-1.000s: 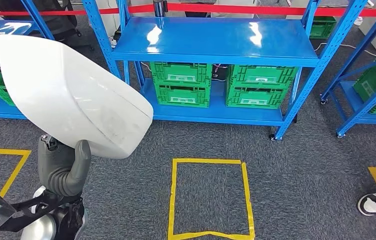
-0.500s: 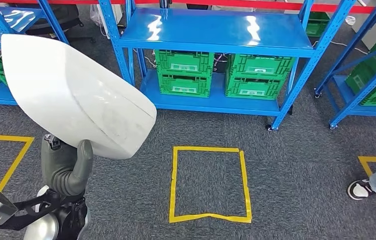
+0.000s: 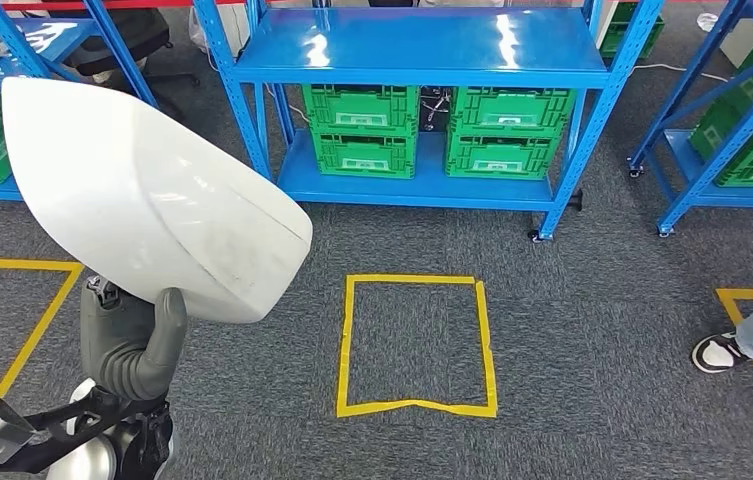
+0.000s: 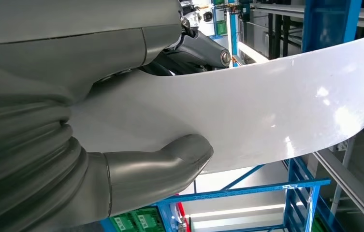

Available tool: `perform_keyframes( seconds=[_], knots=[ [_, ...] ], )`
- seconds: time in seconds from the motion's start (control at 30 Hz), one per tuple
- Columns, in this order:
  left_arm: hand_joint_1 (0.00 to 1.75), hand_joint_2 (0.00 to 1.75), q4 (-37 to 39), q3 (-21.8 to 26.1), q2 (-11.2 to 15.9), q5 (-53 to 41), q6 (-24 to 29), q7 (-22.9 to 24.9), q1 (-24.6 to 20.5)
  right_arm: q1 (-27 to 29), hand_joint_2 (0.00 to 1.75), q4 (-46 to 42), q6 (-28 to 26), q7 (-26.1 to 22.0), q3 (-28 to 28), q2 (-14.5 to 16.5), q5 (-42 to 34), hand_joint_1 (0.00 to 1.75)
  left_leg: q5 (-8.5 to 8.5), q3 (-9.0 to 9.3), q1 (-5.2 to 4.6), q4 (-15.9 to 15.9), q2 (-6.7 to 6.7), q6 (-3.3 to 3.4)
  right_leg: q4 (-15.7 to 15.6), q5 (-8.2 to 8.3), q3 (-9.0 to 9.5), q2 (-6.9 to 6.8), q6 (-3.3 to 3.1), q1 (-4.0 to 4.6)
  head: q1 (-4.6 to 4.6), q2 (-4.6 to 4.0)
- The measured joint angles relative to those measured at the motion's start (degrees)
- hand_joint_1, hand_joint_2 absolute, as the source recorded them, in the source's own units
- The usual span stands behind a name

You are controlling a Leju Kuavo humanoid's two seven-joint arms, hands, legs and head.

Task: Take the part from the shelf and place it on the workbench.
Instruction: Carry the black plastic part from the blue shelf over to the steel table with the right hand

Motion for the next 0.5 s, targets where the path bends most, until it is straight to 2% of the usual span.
perform_keyframes(
  seconds=[0.03, 0.1, 0.13, 0.17, 0.2, 0.23, 0.27, 0.33, 0.37, 0.4, 0.43, 0.47, 0.5],
  knots=[
    [1.75, 1.75, -0.01, 0.02, 0.04, 0.02, 0.00, -0.09, 0.00, -0.01, 0.00, -0.01, 0.05, -0.03, 0.00, 0.03, 0.00, 0.00, 0.79, 3.19, -0.26, -3.88, -0.05, 0.70, 0.01, 0.66, -0.71, 0.00, 0.02, 0.13, 0.02, 0.00],
    [1.75, 1.75, -0.07, 0.05, 0.08, 0.05, 0.03, -0.34, -0.01, 0.00, 0.00, -0.01, 0.15, -0.05, 0.00, 0.16, 0.00, 0.00, -0.16, 9.75, -0.86, -13.12, -0.13, 1.87, -0.05, 1.86, -1.49, -0.02, 0.38, 0.16, 0.04, 0.00],
    [1.75, 1.75, -0.08, 0.07, 0.08, 0.08, 0.04, -0.50, -0.03, 0.00, 0.00, -0.01, 0.20, -0.07, 0.00, 0.22, 0.00, 0.00, -1.04, 11.37, -1.16, -15.86, -0.16, 2.18, -0.18, 2.36, -1.55, -0.06, 0.70, -0.07, -0.01, 0.00],
    [1.75, 1.75, -0.04, 0.09, 0.09, 0.10, 0.06, -0.63, -0.05, 0.01, 0.00, -0.01, 0.23, -0.08, 0.01, 0.26, -0.01, 0.00, -1.31, 12.04, -1.39, -17.38, -0.15, 2.33, -0.42, 2.95, -1.56, -0.09, 1.10, -0.26, -0.12, 0.00],
    [1.75, 1.75, 0.05, 0.11, 0.10, 0.12, 0.07, -0.74, -0.08, 0.03, 0.00, -0.01, 0.26, -0.07, 0.01, 0.22, -0.03, 0.00, -0.70, 11.82, -1.38, -17.84, -0.10, 2.47, -0.58, 3.43, -1.65, -0.11, 1.48, -0.42, -0.26, 0.00],
    [1.75, 1.75, 0.21, 0.12, 0.09, 0.15, 0.07, -0.81, -0.15, 0.06, 0.00, -0.01, 0.28, -0.06, 0.02, 0.18, -0.09, 0.00, 0.07, 11.43, -1.29, -18.19, 0.00, 2.80, -0.44, 3.22, -1.91, -0.03, 1.80, -0.44, -0.38, 0.00],
    [1.75, 1.75, 0.39, 0.12, 0.08, 0.19, 0.07, -0.87, -0.23, 0.12, 0.00, 0.00, 0.32, -0.04, 0.02, 0.14, -0.19, 0.00, 0.94, 10.89, -1.11, -18.48, 0.10, 3.10, 0.44, 1.89, -2.38, 0.11, 2.09, -0.40, -0.36, 0.00],
    [1.75, 1.75, 0.81, 0.12, 0.02, 0.36, 0.07, -1.00, -0.41, 0.17, 0.00, 0.01, 0.35, -0.03, 0.02, -0.02, -0.46, 0.00, 2.51, 9.40, -0.85, -18.70, 0.26, 3.40, 5.15, -3.61, -3.81, 0.37, 2.61, -0.49, -0.14, 0.00],
    [1.75, 1.75, 1.03, 0.12, 0.00, 0.47, 0.07, -1.05, -0.49, 0.17, 0.00, 0.01, 0.37, -0.02, 0.02, -0.09, -0.62, 0.00, 3.20, 8.55, -0.81, -18.62, 0.32, 3.43, 8.71, -6.44, -4.59, 0.43, 2.87, -0.61, -0.02, 0.00],
    [1.75, 1.75, 1.27, 0.12, -0.02, 0.57, 0.07, -1.09, -0.54, 0.17, 0.00, 0.01, 0.37, -0.02, 0.01, -0.21, -0.78, 0.00, 3.90, 7.56, -0.75, -18.42, 0.39, 3.32, 12.23, -7.94, -5.07, 0.43, 3.13, -0.73, 0.01, 0.00],
    [1.75, 1.75, 1.50, 0.12, -0.02, 0.66, 0.06, -1.11, -0.60, 0.17, 0.00, 0.01, 0.37, -0.02, 0.01, -0.35, -0.95, 0.00, 4.54, 6.52, -0.65, -18.11, 0.48, 3.18, 14.63, -7.97, -5.02, 0.43, 3.37, -0.83, 0.01, 0.00],
    [1.75, 1.75, 1.72, 0.12, -0.02, 0.70, 0.06, -1.13, -0.65, 0.17, 0.00, 0.01, 0.37, -0.02, 0.00, -0.46, -1.09, 0.00, 5.13, 5.34, -0.48, -17.66, 0.56, 2.96, 15.53, -6.89, -4.20, 0.43, 3.63, -0.95, 0.02, 0.00],
    [1.75, 1.75, 1.89, 0.12, -0.02, 0.74, 0.06, -1.14, -0.72, 0.17, 0.00, 0.01, 0.37, -0.01, -0.01, -0.57, -1.17, 0.00, 5.57, 4.09, -0.25, -17.06, 0.61, 2.69, 14.25, -5.16, -2.33, 0.42, 3.91, -1.11, 0.02, 0.00]
  ],
)
